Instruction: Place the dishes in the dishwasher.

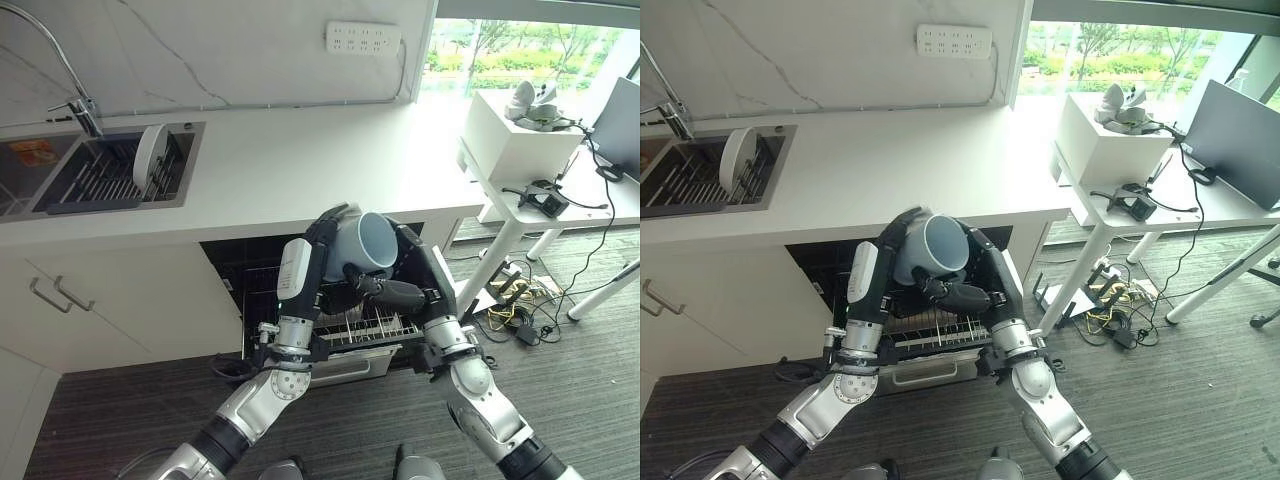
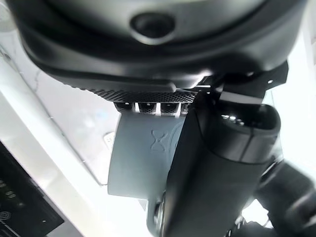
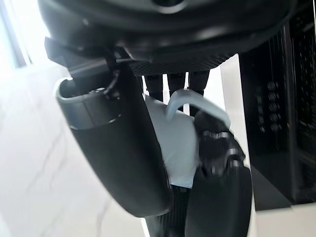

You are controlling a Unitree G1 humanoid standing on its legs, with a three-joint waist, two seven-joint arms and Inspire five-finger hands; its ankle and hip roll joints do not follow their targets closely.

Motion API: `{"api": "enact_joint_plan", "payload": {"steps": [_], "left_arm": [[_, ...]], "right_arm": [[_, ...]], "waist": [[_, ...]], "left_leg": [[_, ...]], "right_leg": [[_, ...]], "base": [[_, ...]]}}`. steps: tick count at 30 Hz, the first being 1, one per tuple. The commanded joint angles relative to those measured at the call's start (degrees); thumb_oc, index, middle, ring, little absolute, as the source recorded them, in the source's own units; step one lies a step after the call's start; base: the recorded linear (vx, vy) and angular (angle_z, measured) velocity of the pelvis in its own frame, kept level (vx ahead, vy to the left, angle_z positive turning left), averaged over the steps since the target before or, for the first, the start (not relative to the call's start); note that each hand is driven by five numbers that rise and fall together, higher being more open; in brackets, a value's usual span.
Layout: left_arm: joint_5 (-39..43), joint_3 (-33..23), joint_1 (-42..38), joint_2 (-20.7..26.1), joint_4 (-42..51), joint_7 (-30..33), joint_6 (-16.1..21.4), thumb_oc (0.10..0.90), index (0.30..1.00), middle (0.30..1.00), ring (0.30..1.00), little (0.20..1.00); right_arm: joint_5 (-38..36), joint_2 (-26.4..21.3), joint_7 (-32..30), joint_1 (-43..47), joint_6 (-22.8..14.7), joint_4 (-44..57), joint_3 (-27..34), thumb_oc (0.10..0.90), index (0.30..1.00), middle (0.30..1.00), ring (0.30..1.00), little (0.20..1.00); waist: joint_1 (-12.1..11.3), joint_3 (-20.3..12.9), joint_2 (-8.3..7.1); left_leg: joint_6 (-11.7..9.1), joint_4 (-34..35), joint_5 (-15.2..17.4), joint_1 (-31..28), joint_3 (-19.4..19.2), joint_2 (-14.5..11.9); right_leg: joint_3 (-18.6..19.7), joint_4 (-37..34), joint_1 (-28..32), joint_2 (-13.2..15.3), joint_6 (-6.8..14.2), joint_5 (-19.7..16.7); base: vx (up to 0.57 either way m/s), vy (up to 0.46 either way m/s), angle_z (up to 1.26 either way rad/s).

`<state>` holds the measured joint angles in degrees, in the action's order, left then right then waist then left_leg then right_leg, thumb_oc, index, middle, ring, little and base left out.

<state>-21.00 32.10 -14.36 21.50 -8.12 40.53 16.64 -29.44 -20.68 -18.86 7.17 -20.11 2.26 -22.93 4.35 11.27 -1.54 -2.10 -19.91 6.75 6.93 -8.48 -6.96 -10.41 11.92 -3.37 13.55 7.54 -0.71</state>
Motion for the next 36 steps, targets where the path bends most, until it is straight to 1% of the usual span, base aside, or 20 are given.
{"api": "enact_joint_plan", "payload": {"steps": [1, 3, 9, 11, 13, 16, 18, 19, 20, 23, 25, 26, 28, 29, 31, 32, 33, 36], "left_arm": [[0.77, -0.82, -1.22, 1.59, 5.40, 2.87, 4.79, 0.800, 0.900, 0.900, 0.900, 0.900], [2.04, -1.03, -1.29, 1.57, 5.50, 2.64, 4.60, 0.800, 0.900, 0.900, 0.900, 0.900], [1.18, -1.50, -1.14, 1.29, 5.36, 3.26, 4.73, 0.800, 0.900, 0.900, 0.900, 0.900], [1.01, -1.49, -1.21, 1.27, 5.43, 3.49, 4.75, 0.800, 0.900, 0.900, 0.900, 0.900], [1.04, -1.56, -1.21, 1.24, 5.73, 3.38, 4.55, 0.800, 0.900, 0.900, 0.900, 0.900], [0.86, -1.65, -1.18, 1.13, 6.22, 3.26, 3.97, 0.800, 0.900, 0.900, 0.900, 0.900], [1.86, -1.97, -0.64, 1.24, 6.32, 2.21, 3.30, 0.800, 0.900, 0.900, 0.900, 0.900], [3.18, -2.15, -0.48, 1.30, 6.24, 0.45, 2.74, 0.800, 0.900, 0.900, 0.900, 0.900], [3.91, -2.09, -0.12, 1.49, 5.64, -2.80, 2.09, 0.800, 0.900, 0.900, 0.900, 0.900], [5.84, -2.19, 1.20, 2.84, 3.69, -10.41, -0.74, 0.800, 0.900, 0.900, 0.900, 0.900], [8.40, -2.81, 2.20, 4.48, 1.66, -16.46, -0.81, 0.800, 0.900, 0.900, 0.900, 0.900], [9.00, -3.12, 3.05, 5.50, 0.49, -20.41, -0.69, 0.800, 0.900, 0.900, 0.900, 0.900], [7.87, -4.06, 4.39, 7.97, -0.79, -24.91, -0.49, 0.800, 0.900, 0.900, 0.900, 0.900], [6.60, -4.64, 5.13, 9.84, -0.81, -26.91, -0.08, 0.800, 0.900, 0.900, 0.900, 0.900], [4.72, -5.66, 5.60, 11.76, -0.57, -28.06, -0.19, 0.800, 0.900, 0.900, 0.900, 0.900], [4.72, -5.66, 5.60, 11.76, -0.57, -28.06, -0.19, 0.800, 0.900, 0.900, 0.900, 0.900], [2.79, -6.16, 5.75, 12.63, -0.60, -28.47, -0.10, 0.800, 0.900, 0.900, 0.900, 0.900], [1.28, -6.81, 5.76, 13.61, -0.19, -29.82, -0.09, 0.800, 0.900, 0.900, 0.900, 0.900]], "right_arm": [[-0.27, -1.01, -6.59, 5.09, -11.50, 4.15, 14.60, 0.400, 0.300, 0.300, 0.300, 0.300], [-0.21, -1.04, -7.20, 4.98, -11.39, 4.01, 14.72, 0.400, 0.300, 0.300, 0.300, 0.300], [1.42, -0.97, -11.16, 4.77, -10.77, 3.74, 15.49, 0.400, 0.300, 0.300, 0.300, 0.300], [1.46, -1.05, -11.63, 4.82, -11.08, 3.27, 15.78, 0.400, 0.300, 0.300, 0.300, 0.300], [-0.49, -1.15, -7.87, 5.05, -11.76, 3.27, 15.35, 0.400, 0.300, 0.300, 0.300, 0.300], [-1.85, -0.81, -6.89, 5.19, -11.49, 3.77, 14.44, 0.400, 0.300, 0.300, 0.300, 0.300], [-2.76, -0.58, -4.57, 4.68, -10.69, 3.59, 13.95, 0.400, 0.300, 0.300, 0.300, 0.300], [-3.64, -0.64, -2.91, 4.53, -9.55, 3.45, 13.83, 0.400, 0.300, 0.300, 0.300, 0.300], [-4.81, -0.83, -0.04, 4.41, -7.69, 3.04, 13.46, 0.400, 0.300, 0.300, 0.300, 0.300], [-4.99, -1.39, 4.15, 3.79, -4.40, 1.54, 13.12, 0.400, 0.300, 0.300, 0.300, 0.300], [-4.71, -2.61, 6.73, 3.69, -2.42, 0.07, 13.49, 0.400, 0.300, 0.300, 0.300, 0.300], [-4.23, -3.41, 7.91, 3.93, -2.06, -1.50, 13.75, 0.400, 0.300, 0.300, 0.300, 0.300], [-3.43, -4.61, 9.02, 4.28, -1.64, -3.57, 14.70, 0.400, 0.300, 0.300, 0.300, 0.300], [-3.47, -5.90, 10.56, 4.78, -1.08, -4.75, 15.31, 0.400, 0.300, 0.300, 0.300, 0.300], [-2.33, -7.28, 11.67, 5.55, -0.24, -5.85, 15.76, 0.400, 0.300, 0.300, 0.300, 0.300], [-2.33, -7.28, 11.67, 5.55, -0.24, -5.85, 15.76, 0.400, 0.300, 0.300, 0.300, 0.300], [-1.96, -7.90, 12.38, 6.10, 0.26, -7.17, 15.68, 0.400, 0.300, 0.300, 0.300, 0.300], [-1.82, -8.58, 13.66, 6.67, 1.28, -8.77, 15.98, 0.400, 0.300, 0.300, 0.300, 0.300]], "waist": [[-0.99, -2.60, 1.28], [-0.94, -2.62, 1.30], [-0.88, -2.69, 1.24], [-0.87, -2.69, 1.21], [-0.99, -2.64, 1.21], [-1.13, -2.56, 1.20], [-1.24, -2.68, 1.27], [-1.25, -2.71, 1.29], [-1.30, -2.71, 1.32], [-1.41, -2.88, 1.51], [-1.63, -2.97, 1.77], [-1.93, -2.95, 2.01], [-2.71, -3.03, 2.42], [-3.31, -2.93, 2.61], [-4.11, -2.71, 2.80], [-4.11, -2.71, 2.80], [-4.75, -2.54, 2.88], [-5.58, -2.08, 3.11]], "left_leg": [[0.68, 2.72, 8.34, -6.15, -2.81, -0.57], [0.65, 2.72, 8.28, -6.12, -2.82, -0.62], [0.53, 2.72, 8.19, -6.01, -2.91, -0.72], [0.48, 2.72, 8.18, -5.93, -2.88, -0.72], [0.42, 2.72, 8.10, -5.87, -2.72, -0.64], [0.39, 2.72, 8.10, -5.79, -2.66, -0.62], [0.33, 2.72, 8.09, -5.74, -2.53, -0.52], [0.33, 2.72, 8.09, -5.76, -2.44, -0.48], [0.29, 2.72, 8.06, -5.74, -2.36, -0.44], [0.02, 2.72, 7.79, -5.61, -2.36, -0.59], [-0.23, 2.72, 7.47, -5.40, -2.27, -0.77], [-0.40, 2.72, 7.15, -5.21, -2.21, -0.93], [-0.73, 2.72, 6.72, -4.71, -1.89, -1.13], [-0.92, 2.72, 6.39, -4.29, -1.48, -1.30], [-1.15, 2.72, 6.02, -3.78, -0.70, -1.41], [-1.15, 2.72, 6.02, -3.78, -0.70, -1.41], [-1.27, 2.72, 5.71, -3.53, -0.10, -1.48], [-1.54, 2.72, 5.12, -3.10, 0.95, -1.56]], "right_leg": [[1.55, 5.27, 0.00, -0.45, 2.49, 10.61], [1.57, 5.27, -0.04, -0.45, 2.49, 10.59], [1.49, 5.27, -0.20, -0.41, 2.48, 10.53], [1.50, 5.27, -0.24, -0.45, 2.46, 10.56], [1.56, 5.27, -0.22, -0.55, 2.40, 10.57], [1.53, 5.27, -0.24, -0.52, 2.39, 10.63], [1.44, 5.27, -0.20, -0.50, 2.38, 10.69], [1.45, 5.27, -0.16, -0.53, 2.38, 10.71], [1.42, 5.27, -0.14, -0.56, 2.37, 10.72], [1.04, 5.27, -0.11, -0.49, 2.34, 10.77], [0.51, 5.27, -0.06, -0.42, 2.25, 10.86], [-0.01, 5.27, 0.04, -0.33, 2.20, 10.93], [-1.35, 5.27, 0.38, -0.01, 2.20, 11.05], [-2.67, 5.27, 0.88, 0.22, 2.13, 11.23], [-4.05, 5.27, 1.51, 0.35, 1.94, 11.46], [-4.05, 5.27, 1.51, 0.35, 1.94, 11.46], [-4.79, 5.27, 1.99, 0.30, 1.69, 11.63], [-5.72, 5.27, 2.66, -0.06, 1.23, 11.85]], "base": [[0.00, 0.000, 0.00], [-0.01, 0.011, -0.03], [0.00, 0.007, -0.04], [0.00, 0.002, 0.02], [0.00, 0.000, 0.00], [0.00, 0.000, 0.00], [0.00, 0.000, 0.00], [0.00, 0.000, 0.00], [0.00, 0.000, 0.00], [0.02, 0.029, 0.00], [0.03, 0.057, 0.02], [0.05, 0.064, 0.06], [0.07, 0.060, 0.22], [0.09, 0.040, 0.35], [0.07, 0.017, 0.42], [0.08, -0.005, 0.43], [0.07, -0.008, 0.29], [0.07, -0.011, 0.14]]}}
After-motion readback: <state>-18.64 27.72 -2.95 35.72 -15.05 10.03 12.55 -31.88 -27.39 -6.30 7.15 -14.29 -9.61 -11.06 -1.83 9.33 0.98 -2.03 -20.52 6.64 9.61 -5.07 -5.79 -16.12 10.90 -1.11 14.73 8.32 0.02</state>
